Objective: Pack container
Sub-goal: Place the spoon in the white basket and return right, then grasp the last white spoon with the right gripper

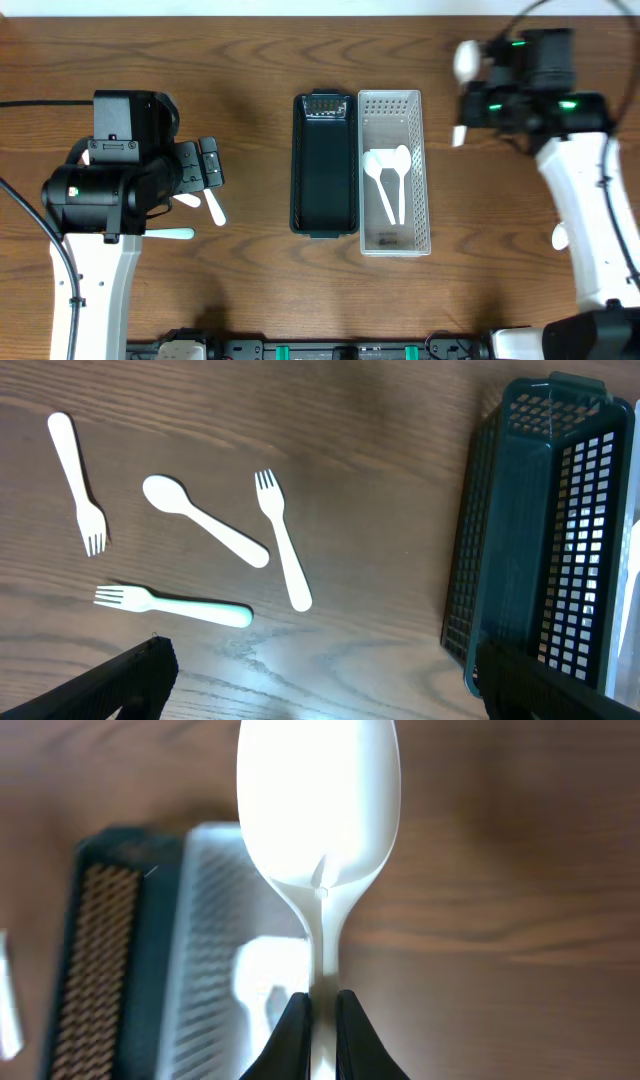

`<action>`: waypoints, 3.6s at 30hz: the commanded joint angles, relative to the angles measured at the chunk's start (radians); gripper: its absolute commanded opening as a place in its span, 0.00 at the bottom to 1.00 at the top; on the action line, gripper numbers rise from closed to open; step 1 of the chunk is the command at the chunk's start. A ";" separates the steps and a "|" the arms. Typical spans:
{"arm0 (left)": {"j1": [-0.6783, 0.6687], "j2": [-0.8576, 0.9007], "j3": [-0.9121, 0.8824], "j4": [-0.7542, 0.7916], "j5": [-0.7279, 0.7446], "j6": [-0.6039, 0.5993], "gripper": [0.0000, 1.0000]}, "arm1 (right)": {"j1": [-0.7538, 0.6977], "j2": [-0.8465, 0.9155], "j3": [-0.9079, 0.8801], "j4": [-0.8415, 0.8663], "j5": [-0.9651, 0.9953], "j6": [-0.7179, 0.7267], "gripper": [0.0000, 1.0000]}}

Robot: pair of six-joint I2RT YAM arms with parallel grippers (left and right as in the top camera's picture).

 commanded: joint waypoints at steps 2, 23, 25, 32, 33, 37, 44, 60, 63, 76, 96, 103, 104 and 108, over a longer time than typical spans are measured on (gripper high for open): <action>0.000 0.001 0.006 -0.002 -0.008 -0.005 0.98 | 0.146 0.092 -0.021 -0.008 0.032 0.113 0.03; 0.000 0.001 0.006 -0.003 -0.008 -0.005 0.98 | 0.258 0.323 0.048 -0.019 0.124 0.077 0.33; 0.000 0.001 0.006 -0.003 -0.008 -0.005 0.98 | 0.228 0.285 0.126 -0.064 0.163 0.065 0.35; 0.000 0.001 0.006 -0.003 -0.008 -0.005 0.98 | 0.008 0.122 0.382 -0.246 0.364 0.048 0.47; 0.000 0.001 0.006 -0.003 -0.008 -0.005 0.98 | -0.041 0.100 0.389 -0.269 0.371 0.052 0.49; 0.000 0.001 0.006 -0.003 -0.008 -0.005 0.98 | -0.277 0.060 0.388 -0.385 0.369 0.157 0.63; 0.000 0.001 0.006 -0.003 -0.008 -0.005 0.98 | -0.637 0.097 0.253 -0.417 0.280 0.164 0.77; 0.000 0.001 0.006 -0.003 -0.008 -0.005 0.98 | -0.756 0.390 -0.158 -0.121 0.209 0.026 0.82; 0.000 0.001 0.006 -0.003 -0.008 -0.005 0.98 | -0.756 0.435 -0.164 -0.107 0.208 0.026 0.82; 0.000 0.001 0.006 -0.002 -0.008 -0.005 0.98 | -0.756 0.463 -0.172 -0.072 0.208 0.025 0.47; 0.000 0.001 0.006 -0.003 -0.008 -0.005 0.98 | -0.687 0.383 -0.118 -0.106 0.103 0.020 0.02; 0.000 0.001 0.006 -0.003 -0.008 -0.005 0.98 | -0.448 0.154 0.068 -0.195 0.102 0.006 0.04; 0.000 0.001 0.006 -0.002 -0.008 -0.005 0.98 | -0.405 0.128 0.082 -0.195 0.101 0.007 0.04; 0.000 0.001 0.006 -0.002 -0.008 -0.005 0.98 | -0.196 0.056 0.097 -0.180 0.103 0.086 0.04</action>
